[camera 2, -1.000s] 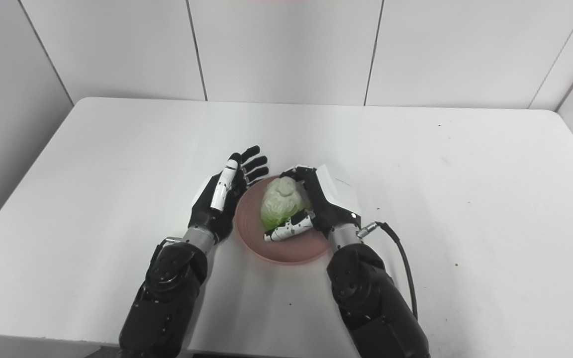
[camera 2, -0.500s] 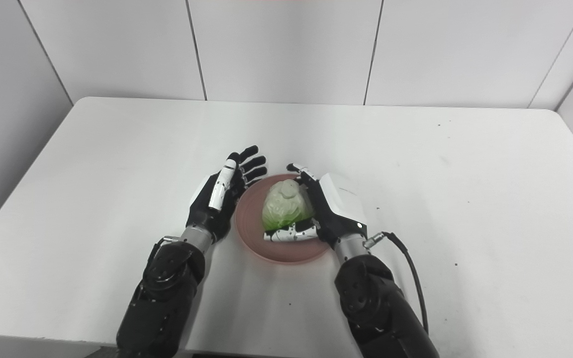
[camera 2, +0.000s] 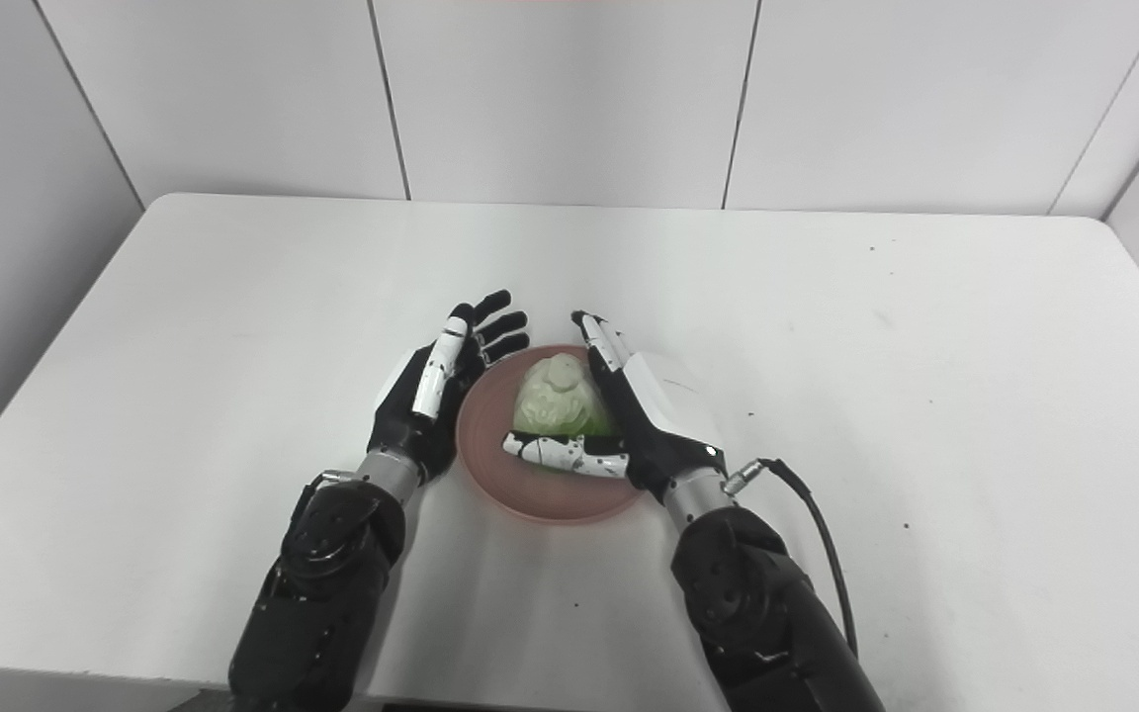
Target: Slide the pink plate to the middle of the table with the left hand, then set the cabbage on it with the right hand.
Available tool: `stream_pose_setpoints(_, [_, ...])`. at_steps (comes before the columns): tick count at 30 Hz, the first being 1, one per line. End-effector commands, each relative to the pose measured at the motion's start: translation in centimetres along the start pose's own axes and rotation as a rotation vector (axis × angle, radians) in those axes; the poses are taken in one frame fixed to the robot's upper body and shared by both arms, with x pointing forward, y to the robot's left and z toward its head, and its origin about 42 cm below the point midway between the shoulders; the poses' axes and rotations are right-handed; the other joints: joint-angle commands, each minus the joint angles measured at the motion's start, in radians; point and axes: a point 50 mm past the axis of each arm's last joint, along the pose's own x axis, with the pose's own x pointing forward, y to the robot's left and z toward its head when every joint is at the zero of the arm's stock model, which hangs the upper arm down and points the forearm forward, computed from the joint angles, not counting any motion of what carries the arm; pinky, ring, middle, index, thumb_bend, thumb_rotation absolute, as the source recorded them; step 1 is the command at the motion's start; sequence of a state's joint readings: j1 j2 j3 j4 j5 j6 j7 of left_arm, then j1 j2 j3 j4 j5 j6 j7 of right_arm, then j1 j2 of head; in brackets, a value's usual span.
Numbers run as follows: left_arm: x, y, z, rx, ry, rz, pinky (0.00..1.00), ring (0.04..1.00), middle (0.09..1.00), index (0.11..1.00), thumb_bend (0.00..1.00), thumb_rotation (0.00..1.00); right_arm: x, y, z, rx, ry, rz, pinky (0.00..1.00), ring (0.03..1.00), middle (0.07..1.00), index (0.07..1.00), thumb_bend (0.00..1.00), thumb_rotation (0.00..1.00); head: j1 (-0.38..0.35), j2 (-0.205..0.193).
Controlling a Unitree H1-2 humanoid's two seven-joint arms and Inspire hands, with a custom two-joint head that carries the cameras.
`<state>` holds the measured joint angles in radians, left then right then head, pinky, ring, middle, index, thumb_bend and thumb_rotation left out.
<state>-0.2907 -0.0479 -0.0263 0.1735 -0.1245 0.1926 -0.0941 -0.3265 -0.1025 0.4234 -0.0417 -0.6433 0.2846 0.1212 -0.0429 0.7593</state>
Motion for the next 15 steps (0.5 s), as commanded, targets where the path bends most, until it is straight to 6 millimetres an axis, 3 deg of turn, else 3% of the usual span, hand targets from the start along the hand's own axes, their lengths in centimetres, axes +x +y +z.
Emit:
stream_pose_setpoints(1, [-0.5,0.9,-1.2,-0.002,0.049,0.017,0.86,0.855,0.861,0.853,0.43,1.0,0.5,-1.5,1.5,0.009,-0.112,-0.086,0.89,0.993,1.0,1.0,1.0,0.76,-0.004,-0.002])
stream_pose_setpoints(3, [-0.6,1.0,-1.2,-0.011,0.043,0.019,0.86,0.86,0.863,0.855,0.42,1.0,0.5,-1.6,1.6,0.036,-0.139,-0.134,0.88,0.979,1.0,1.0,1.0,0.78,-0.012,-0.006])
stream_pose_setpoints(6, [-0.7,1.1,-1.2,-0.022,0.027,0.035,0.83,0.838,0.836,0.823,0.41,1.0,0.2,-1.9,2.0,0.07,-0.183,-0.232,0.83,0.936,0.995,1.0,0.96,0.92,-0.017,-0.008])
stream_pose_setpoints(7, [-0.7,1.2,-1.2,-0.018,0.023,0.042,0.83,0.837,0.835,0.821,0.41,1.0,0.1,-2.3,2.1,0.1,-0.203,-0.273,0.83,0.934,0.994,1.0,0.95,0.92,-0.019,-0.01])
stream_pose_setpoints(8, [-0.8,1.3,-1.2,-0.014,0.021,0.046,0.85,0.848,0.848,0.833,0.42,1.0,0.0,-2.6,2.1,0.121,-0.216,-0.3,0.85,0.939,0.995,1.0,0.9,0.97,-0.019,-0.011])
stream_pose_setpoints(13, [-1.3,1.8,-1.3,-0.001,-0.007,0.07,0.87,0.868,0.871,0.857,0.41,1.0,-0.9,-4.3,1.5,0.235,-0.198,-0.39,0.92,0.976,0.998,0.998,0.74,1.0,-0.025,-0.018])
stream_pose_setpoints(15, [-1.5,1.9,-1.3,0.006,-0.02,0.077,0.88,0.872,0.875,0.861,0.41,1.0,-1.3,-4.5,0.9,0.28,-0.162,-0.411,0.92,0.973,0.996,0.994,0.73,1.0,-0.026,-0.02])
